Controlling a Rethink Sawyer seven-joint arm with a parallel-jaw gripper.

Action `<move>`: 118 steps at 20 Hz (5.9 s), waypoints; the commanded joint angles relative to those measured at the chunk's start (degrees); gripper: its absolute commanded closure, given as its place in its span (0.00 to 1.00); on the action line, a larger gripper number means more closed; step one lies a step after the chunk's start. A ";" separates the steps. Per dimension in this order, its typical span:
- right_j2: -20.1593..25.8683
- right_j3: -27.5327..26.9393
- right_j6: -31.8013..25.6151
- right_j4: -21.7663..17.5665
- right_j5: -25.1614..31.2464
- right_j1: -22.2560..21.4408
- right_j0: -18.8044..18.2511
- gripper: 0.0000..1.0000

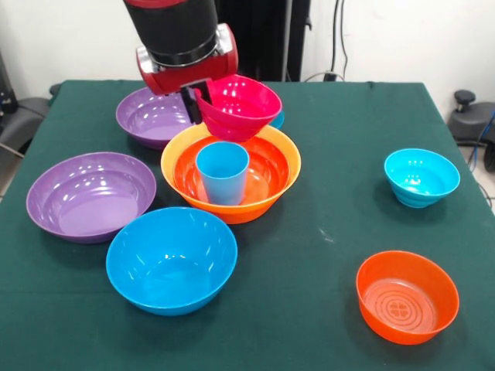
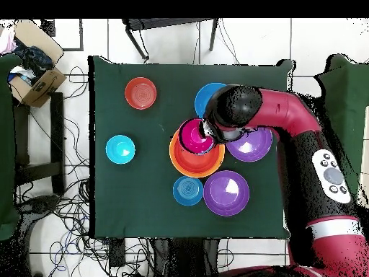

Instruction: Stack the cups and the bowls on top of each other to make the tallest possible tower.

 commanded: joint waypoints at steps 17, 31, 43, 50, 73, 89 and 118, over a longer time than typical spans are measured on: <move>5.88 -3.13 -13.99 -7.96 -2.33 4.10 -1.39 1.00; 6.33 -2.21 -12.83 -9.07 -4.17 4.59 -1.81 1.00; 6.58 -2.12 -15.05 -11.95 -6.38 6.08 -2.35 1.00; 6.87 -2.57 -14.40 -13.34 -7.58 7.35 -2.39 1.00; 7.00 -1.96 -13.48 -12.91 -4.70 7.13 -2.48 1.00; 6.58 0.58 -13.53 -12.62 -3.05 6.60 -2.82 1.00; 8.98 3.97 -14.34 -16.26 -11.37 6.68 -4.25 1.00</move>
